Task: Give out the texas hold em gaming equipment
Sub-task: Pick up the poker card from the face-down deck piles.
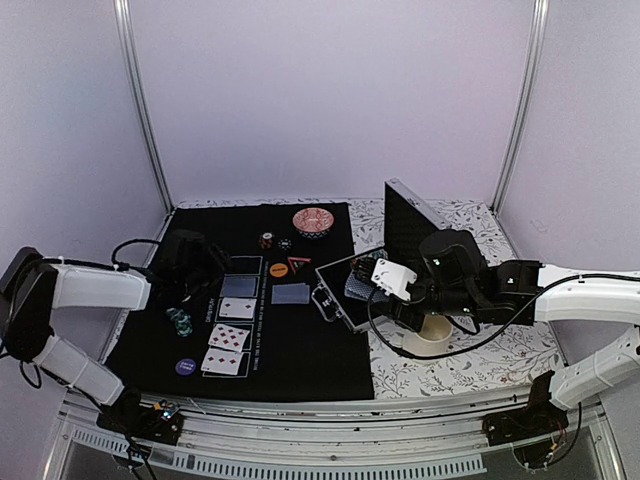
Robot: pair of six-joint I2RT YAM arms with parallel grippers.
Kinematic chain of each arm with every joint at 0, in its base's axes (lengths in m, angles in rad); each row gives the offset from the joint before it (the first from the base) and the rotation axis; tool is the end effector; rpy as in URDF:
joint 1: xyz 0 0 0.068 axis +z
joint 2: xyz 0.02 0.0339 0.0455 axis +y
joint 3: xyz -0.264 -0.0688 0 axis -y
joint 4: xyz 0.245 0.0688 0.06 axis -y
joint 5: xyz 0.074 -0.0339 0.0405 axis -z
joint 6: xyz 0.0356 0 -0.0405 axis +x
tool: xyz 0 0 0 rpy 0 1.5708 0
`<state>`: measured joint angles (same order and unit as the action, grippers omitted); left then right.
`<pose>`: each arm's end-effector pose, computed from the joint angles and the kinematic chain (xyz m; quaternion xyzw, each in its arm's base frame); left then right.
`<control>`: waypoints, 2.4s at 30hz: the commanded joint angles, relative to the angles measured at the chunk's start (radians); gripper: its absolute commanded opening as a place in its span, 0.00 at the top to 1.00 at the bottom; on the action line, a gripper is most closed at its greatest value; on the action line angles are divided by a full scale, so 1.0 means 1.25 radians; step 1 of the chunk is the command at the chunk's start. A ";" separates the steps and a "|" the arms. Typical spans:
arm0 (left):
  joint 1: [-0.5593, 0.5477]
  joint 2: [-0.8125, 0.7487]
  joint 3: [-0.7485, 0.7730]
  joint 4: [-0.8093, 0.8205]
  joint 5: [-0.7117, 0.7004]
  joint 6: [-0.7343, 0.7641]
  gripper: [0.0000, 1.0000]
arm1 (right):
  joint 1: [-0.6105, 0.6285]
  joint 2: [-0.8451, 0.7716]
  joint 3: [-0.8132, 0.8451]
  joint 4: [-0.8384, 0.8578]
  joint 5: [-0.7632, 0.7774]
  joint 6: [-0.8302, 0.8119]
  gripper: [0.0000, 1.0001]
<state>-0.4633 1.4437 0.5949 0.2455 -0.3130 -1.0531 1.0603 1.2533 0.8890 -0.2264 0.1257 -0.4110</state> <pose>0.2574 -0.1164 0.1700 -0.3235 0.8156 -0.2157 0.4284 0.1401 0.2410 0.2722 -0.5690 0.6727 0.0973 0.4629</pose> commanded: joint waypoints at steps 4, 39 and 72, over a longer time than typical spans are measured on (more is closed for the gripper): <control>-0.142 -0.105 0.199 0.004 0.231 0.468 0.14 | 0.009 0.006 0.029 0.000 0.007 -0.004 0.59; -0.380 0.128 0.459 -0.173 0.541 0.755 0.13 | 0.030 0.037 0.048 0.032 -0.022 -0.005 0.59; -0.343 -0.002 0.399 -0.213 0.642 0.771 0.02 | 0.030 0.024 0.038 0.035 -0.008 -0.013 0.59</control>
<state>-0.9085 1.4860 1.1126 -0.0406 0.4576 -0.0830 1.0927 1.3041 0.9237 -0.2089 0.1196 -0.4229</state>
